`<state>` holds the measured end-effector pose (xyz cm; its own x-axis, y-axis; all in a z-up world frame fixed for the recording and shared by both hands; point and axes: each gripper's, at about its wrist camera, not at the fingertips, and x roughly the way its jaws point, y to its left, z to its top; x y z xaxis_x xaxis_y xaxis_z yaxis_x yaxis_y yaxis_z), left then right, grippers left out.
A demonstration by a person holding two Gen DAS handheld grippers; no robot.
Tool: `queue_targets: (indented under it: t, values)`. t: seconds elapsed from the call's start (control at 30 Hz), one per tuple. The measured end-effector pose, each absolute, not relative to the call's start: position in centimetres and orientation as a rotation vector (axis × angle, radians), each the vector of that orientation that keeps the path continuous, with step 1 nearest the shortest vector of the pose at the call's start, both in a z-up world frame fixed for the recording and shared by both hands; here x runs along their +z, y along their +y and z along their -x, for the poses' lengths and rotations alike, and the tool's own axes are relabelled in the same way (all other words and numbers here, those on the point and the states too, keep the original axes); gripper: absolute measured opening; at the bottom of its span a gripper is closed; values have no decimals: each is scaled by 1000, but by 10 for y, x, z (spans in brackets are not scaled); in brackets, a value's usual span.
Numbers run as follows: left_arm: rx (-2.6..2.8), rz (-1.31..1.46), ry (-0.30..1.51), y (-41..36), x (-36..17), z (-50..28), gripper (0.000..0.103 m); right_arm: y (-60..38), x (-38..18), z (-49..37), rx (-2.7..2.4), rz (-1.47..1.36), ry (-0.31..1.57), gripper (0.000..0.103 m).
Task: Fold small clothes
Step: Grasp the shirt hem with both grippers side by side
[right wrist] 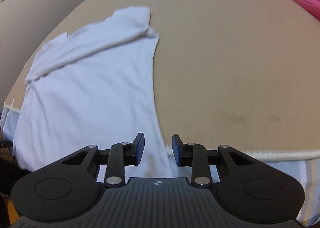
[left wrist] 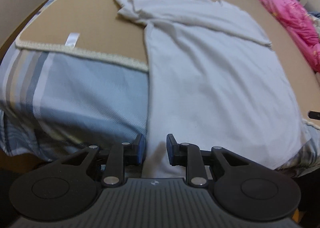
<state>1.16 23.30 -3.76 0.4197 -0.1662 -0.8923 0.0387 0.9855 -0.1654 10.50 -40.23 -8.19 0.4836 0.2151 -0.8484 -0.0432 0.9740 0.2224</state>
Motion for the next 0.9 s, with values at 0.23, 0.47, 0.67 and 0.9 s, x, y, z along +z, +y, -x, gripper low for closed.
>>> queue_targets:
  t: [0.23,0.47,0.67,0.9]
  values:
    - [-88,108,1210,227,-54,-18,29,-396,-105,-102,131,-85,1189,35]
    - [-71,100,1205,224,-55,-16,30,-391,-112,-101,152,-47,1230,35]
    - [-93,123,1224,223,-55,-12,10,-392,-110,-100,193,-48,1224,8]
    - [-59,123,1283,221,-65,-10,12,-389,-112,-92,183,-36,1223,14]
